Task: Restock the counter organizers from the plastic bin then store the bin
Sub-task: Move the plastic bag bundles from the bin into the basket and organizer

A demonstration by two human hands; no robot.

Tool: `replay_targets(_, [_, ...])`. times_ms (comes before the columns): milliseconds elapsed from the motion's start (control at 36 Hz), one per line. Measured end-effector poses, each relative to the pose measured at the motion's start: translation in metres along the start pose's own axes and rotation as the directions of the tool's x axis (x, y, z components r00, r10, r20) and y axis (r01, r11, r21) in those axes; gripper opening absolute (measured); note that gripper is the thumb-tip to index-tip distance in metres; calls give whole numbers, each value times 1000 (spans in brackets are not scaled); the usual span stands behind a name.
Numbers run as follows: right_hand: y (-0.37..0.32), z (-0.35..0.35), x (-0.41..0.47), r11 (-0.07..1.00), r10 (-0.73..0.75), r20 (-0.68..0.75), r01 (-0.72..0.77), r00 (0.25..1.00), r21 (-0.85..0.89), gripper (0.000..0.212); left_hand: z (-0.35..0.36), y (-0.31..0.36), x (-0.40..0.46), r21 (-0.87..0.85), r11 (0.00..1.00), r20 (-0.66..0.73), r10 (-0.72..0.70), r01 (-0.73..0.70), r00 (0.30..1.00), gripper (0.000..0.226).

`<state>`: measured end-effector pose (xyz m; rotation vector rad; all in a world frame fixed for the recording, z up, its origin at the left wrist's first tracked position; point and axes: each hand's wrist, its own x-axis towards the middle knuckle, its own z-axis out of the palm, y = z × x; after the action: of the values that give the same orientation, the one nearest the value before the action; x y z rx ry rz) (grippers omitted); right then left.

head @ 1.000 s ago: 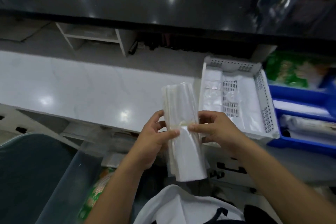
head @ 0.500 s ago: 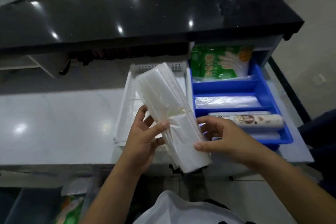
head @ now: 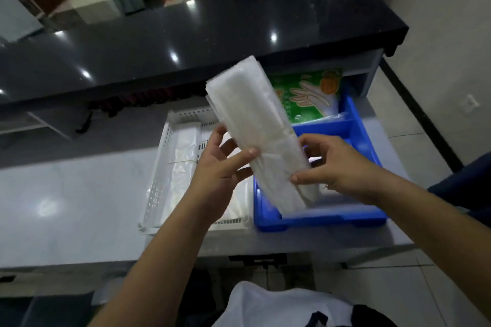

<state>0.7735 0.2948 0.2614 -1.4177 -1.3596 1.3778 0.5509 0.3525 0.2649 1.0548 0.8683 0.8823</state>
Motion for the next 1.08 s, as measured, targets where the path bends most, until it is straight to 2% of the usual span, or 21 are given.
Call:
replay_targets(139, [-12,-24,3,979,-81,-97,61,992,-194,43,-5,22,16,74,997,68,-9,4,998,39])
replay_targets(250, [-25,-38,3,887,-198,-135,119,971,-446,40,-9,32,25,134,991,58,-3,-5,998,41])
replay_targets(361, [-33,-50,3,773,-298,-166,135,940,-619,35,-6,40,31,208,976,19,66,-68,998,75])
replay_targets(417, [-35,-56,3,739,-298,-166,117,940,-663,37,0,45,33,302,940,-45,180,-158,983,99])
replay_targets(444, [-35,-59,4,728,-293,-167,106,941,-677,39,4,47,33,393,892,-82,276,-223,958,109])
replay_targets(472, [-34,-61,4,715,-290,-168,96,942,-692,41,7,49,33,521,800,-92,399,-297,913,116])
replay_targets(500, [-33,-64,5,697,-289,-169,86,942,-712,42,9,51,34,660,654,-46,527,-370,849,117])
replay_targets(556, [-31,-69,8,649,-293,-171,64,941,-758,43,13,57,39,868,247,166,673,-430,721,107])
replay_targets(583, [-30,-72,10,620,-301,-170,57,938,-783,43,15,61,43,915,25,285,667,-404,688,101])
replay_targets(611, [-28,-74,12,584,-314,-167,52,935,-810,42,16,64,48,914,-167,390,615,-370,686,94])
replay_targets(639, [-27,-76,14,544,-327,-161,46,931,-838,41,17,66,53,889,-296,458,534,-350,711,89])
replay_targets(667, [-25,-78,18,501,-336,-155,37,929,-864,40,19,67,59,867,-360,485,450,-345,750,83])
replay_targets(722, [-22,-83,27,423,-343,-147,14,928,-906,41,25,62,72,851,-384,482,299,-359,823,74])
replay_targets(778, [-18,-87,37,344,-338,-135,-12,931,-939,42,29,51,87,853,-359,457,164,-379,874,69])
replay_targets(861, [-7,-94,53,270,-284,-124,-45,951,-962,48,31,30,108,917,-189,365,36,-352,930,63])
replay_targets(917, [5,-97,61,249,-223,-122,-65,967,-966,51,29,13,121,939,-120,321,-16,-321,947,58])
replay_targets(1083, [45,-107,83,236,-76,-137,-115,988,-965,44,29,-32,155,956,-110,256,-141,-272,956,51])
